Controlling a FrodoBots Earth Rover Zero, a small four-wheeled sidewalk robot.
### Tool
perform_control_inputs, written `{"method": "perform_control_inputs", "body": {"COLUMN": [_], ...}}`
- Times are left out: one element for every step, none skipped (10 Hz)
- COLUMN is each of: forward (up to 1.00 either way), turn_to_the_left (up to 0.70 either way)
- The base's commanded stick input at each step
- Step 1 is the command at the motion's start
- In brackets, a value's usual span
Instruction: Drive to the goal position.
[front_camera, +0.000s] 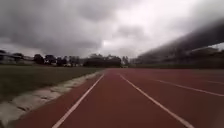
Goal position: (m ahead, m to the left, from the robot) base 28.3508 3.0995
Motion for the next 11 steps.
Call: {"method": "perform_control_inputs", "body": {"forward": [0.7,0.7,0.7,0.7,0.7,0.7,0.7,0.7,0.7,0.7,0.7], "turn_to_the_left": [0.0,0.02,0.03,0.02,0.02,0.02,0.05,0.07,0.01,0.04,0.06]}}
